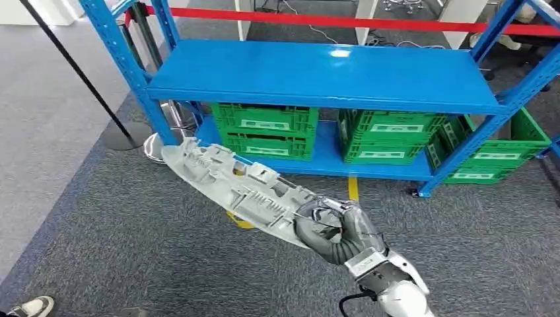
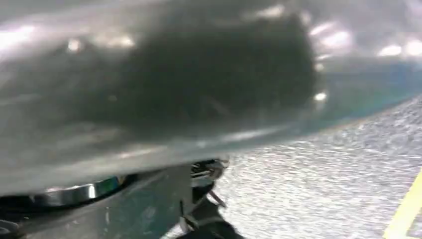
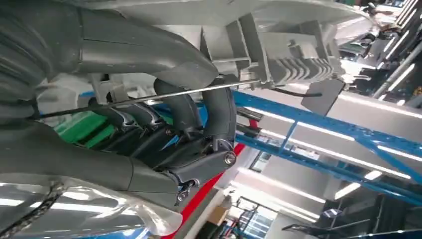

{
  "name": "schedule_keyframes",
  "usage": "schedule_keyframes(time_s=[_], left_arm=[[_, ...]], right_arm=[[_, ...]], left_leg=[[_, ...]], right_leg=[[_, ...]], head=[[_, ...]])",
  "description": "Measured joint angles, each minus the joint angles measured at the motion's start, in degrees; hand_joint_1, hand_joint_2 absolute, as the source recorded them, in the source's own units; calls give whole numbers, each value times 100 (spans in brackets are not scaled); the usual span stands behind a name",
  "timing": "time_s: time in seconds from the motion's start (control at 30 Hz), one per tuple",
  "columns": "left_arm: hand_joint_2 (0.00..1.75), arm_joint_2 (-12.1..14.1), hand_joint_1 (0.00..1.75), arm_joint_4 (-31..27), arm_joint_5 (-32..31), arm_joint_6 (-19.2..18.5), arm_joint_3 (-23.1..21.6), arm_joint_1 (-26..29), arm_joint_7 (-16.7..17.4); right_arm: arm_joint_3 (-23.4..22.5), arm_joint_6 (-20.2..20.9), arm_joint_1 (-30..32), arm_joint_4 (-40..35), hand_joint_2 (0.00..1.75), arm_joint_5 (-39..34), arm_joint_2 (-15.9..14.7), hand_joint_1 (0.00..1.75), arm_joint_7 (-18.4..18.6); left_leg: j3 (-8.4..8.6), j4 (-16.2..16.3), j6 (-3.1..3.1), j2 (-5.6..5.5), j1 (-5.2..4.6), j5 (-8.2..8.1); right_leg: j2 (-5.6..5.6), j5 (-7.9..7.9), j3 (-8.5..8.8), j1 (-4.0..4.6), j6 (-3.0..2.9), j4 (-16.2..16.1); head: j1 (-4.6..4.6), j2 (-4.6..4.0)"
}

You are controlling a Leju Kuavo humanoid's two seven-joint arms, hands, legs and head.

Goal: Take the parts from the cabinet and place them on the table.

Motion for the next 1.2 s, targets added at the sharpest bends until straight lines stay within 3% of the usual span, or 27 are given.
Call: schedule_keyframes(time_s=[0.03, 0.07, 0.13, 0.17, 0.2, 0.23, 0.3, 0.37, 0.4, 0.47, 0.5, 0.53, 0.57, 0.6, 0.67, 0.7, 0.73, 0.77, 0.8, 0.83, 1.0, 1.2], left_arm=[[0, 0, 0, 0, -11, 11, 7, 4, -4], [0, 0, 0, 0, -22, 11, 17, 6, -6], [0, -9, 0, 0, -31, 11, 37, 4, -9], [0, -9, 0, 0, -55, 11, 41, 4, -9], [0, -5, 0, 0, -63, 11, 42, -2, -9], [0, -2, 0, 0, -83, 11, 42, 3, -2], [0, 2, 0, 0, -136, 11, 41, 18, 37], [0, 13, 0, 0, -146, 35, 44, 18, 42], [0, 13, 0, 0, -144, 33, 46, 14, 42], [0, 17, 0, 0, -140, 24, 52, 15, 24], [0, 17, 0, 0, -129, 22, 57, 18, 18], [0, 15, 0, 0, -124, 13, 66, 20, 20], [0, 15, 0, 0, -124, 7, 81, 19, 20], [0, 15, 0, 0, -124, 4, 87, 15, 20], [0, 11, 0, 0, -116, -9, 98, 8, 18], [0, 7, 0, 0, -114, -9, 105, -1, 22], [0, -15, 0, 0, -116, -18, 109, -4, 26], [0, -28, 0, 0, -129, -15, 111, -9, 52], [0, -39, 0, 0, -129, -13, 111, -5, 68], [0, -68, 0, 0, -131, -2, 118, 8, 107], [0, -101, 0, 0, -166, 57, 136, -11, 216], [0, -87, 0, 0, -199, 81, 144, -17, 264]], right_arm=[[0, -2, 0, 17, 175, -20, 2, 175, 9], [2, -2, 1, 28, 175, -26, 2, 175, 13], [13, -4, 0, 37, 175, -31, 15, 175, 22], [15, -24, -7, 37, 175, -26, 26, 175, 17], [20, -42, -15, 44, 175, -55, 48, 175, 20], [17, -39, -13, 46, 175, -145, 55, 175, 33], [6, -37, 8, 46, 175, -179, 61, 175, 57], [-13, -50, 8, 46, 175, -159, 63, 175, 70], [-18, -35, 8, 46, 175, -186, 70, 175, 70], [-26, 13, 2, 46, 175, -247, 85, 175, 61], [-35, 29, 0, 48, 175, -264, 85, 175, 57], [-44, 46, 0, 48, 175, -267, 85, 175, 57], [-48, 57, -1, 48, 175, -258, 85, 175, 63], [-55, 76, -6, 48, 175, -210, 85, 175, 91], [-57, 77, -16, 48, 175, -96, 96, 175, 166], [-59, 66, -18, 48, 175, -76, 98, 175, 188], [-63, 57, -18, 48, 175, -63, 98, 175, 203], [-70, 48, -18, 48, 175, -61, 98, 175, 203], [-72, 44, -11, 48, 175, -52, 98, 175, 203], [-74, 29, -8, 48, 175, -15, 98, 175, 201], [-74, -61, -8, 48, 175, 107, 98, 175, 229], [-135, 175, 14, 48, 175, -409, 98, 175, 164]], left_leg=[[-29, 11, -4, -1, 0, 16], [-53, 27, -11, -3, 1, 28], [-83, 87, -28, -15, 6, 24], [-106, 132, -56, -15, 4, 6], [-168, 201, -98, -17, -41, -2], [-212, 219, -127, -17, -36, 26], [-230, 224, -175, -12, -29, 54], [-272, 302, -237, -24, -17, -59], [-382, 565, -277, -24, -10, -258], [-797, 1538, -322, -24, 16, -730], [-974, 1946, -332, -24, 21, -861], [-1022, 2075, -331, -24, 25, -848], [-948, 1950, -321, -24, 27, -712], [-764, 1585, -299, -25, 26, -472], [-258, 527, -218, -34, 16, 46], [-162, 368, -192, -42, -8, -19], [-173, 284, -180, -38, -14, -9], [-174, 191, -212, -39, 9, -43], [-199, 220, -243, -40, 7, -38], [-206, 223, -242, -43, -3, -37], [-224, 226, -200, -42, -18, -19], [-242, 229, -164, -41, -41, 4]], right_leg=[[-1, 21, 20, -3, 5, 52], [-1, 173, 209, -12, 8, -186], [-6, 615, 832, -35, -1, -1222], [-12, 654, 1058, -41, -2, -1675], [-6, 587, 1164, -14, -22, -1779], [5, 606, 1113, -18, -74, -1732], [23, 622, 1063, -6, -109, -1711], [8, 669, 1065, -49, -184, -1746], [3, 674, 1052, -49, -224, -1745], [-3, 689, 1017, -40, -255, -1743], [-3, 695, 1000, -36, -264, -1737], [-2, 697, 991, -34, -265, -1734], [0, 698, 991, -32, -265, -1733], [6, 698, 997, -29, -264, -1729], [12, 698, 1018, -24, -259, -1730], [12, 704, 994, 8, -234, -1719], [14, 718, 956, 10, -207, -1707], [8, 691, 907, 38, -216, -1658], [5, 709, 891, 24, -243, -1674], [2, 717, 891, 21, -229, -1678], [8, 768, 903, 1, -151, -1740], [8, 798, 884, -23, -104, -1747]], head=[[-7, 0], [-2, 0], [-4, 0], [-2, 0], [0, 0], [-13, 0], [-9, 0], [-10, 0], [-48, 0], [-44, 0], [-44, 0], [-44, 0], [-44, 0], [-44, 0], [-44, 0], [-39, 0], [-42, 0], [-38, 0], [-24, 0], [-39, 0], [-31, 0], [-35, 0]])
